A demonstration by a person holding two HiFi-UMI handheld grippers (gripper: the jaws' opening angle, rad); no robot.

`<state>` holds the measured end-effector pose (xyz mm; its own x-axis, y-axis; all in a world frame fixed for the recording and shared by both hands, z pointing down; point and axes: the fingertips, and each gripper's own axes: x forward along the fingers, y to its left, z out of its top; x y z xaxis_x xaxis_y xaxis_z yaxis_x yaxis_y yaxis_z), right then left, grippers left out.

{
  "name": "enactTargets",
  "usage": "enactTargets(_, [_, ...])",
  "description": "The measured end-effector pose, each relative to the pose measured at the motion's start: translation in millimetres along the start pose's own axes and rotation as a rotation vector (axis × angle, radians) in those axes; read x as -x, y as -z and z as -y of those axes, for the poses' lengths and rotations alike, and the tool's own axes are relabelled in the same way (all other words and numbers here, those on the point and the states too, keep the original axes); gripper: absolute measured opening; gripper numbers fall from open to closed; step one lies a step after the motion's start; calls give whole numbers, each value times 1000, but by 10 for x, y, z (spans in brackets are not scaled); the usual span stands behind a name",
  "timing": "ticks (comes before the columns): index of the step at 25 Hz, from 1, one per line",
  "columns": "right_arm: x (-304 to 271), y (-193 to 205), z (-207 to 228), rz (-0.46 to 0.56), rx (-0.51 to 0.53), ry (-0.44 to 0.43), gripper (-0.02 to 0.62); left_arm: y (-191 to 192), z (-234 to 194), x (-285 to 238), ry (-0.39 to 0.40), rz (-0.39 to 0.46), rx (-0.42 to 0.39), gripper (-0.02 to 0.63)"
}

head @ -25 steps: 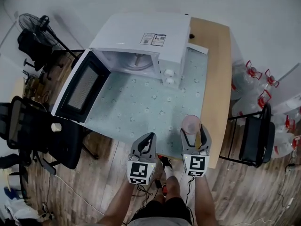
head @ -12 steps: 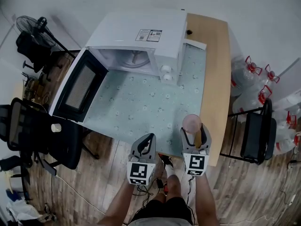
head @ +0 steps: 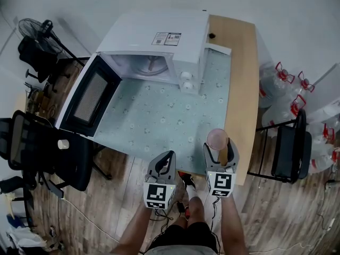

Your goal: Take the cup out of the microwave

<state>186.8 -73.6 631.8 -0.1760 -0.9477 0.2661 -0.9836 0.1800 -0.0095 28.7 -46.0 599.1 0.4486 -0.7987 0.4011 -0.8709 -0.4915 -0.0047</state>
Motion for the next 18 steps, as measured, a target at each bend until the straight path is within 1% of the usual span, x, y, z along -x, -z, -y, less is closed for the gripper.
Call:
enactTargets(3, [16,-41,20,7,0,2,348,20,8,23,-1,0,-4,25])
enactTargets(9, [55,-186,22,32,2,-5,353,-68,31,84,-4,17,-7,25])
enactTargets(18, [186,-560,-6,77,13,-12,353,-418,13,258,-25,77,-26,25])
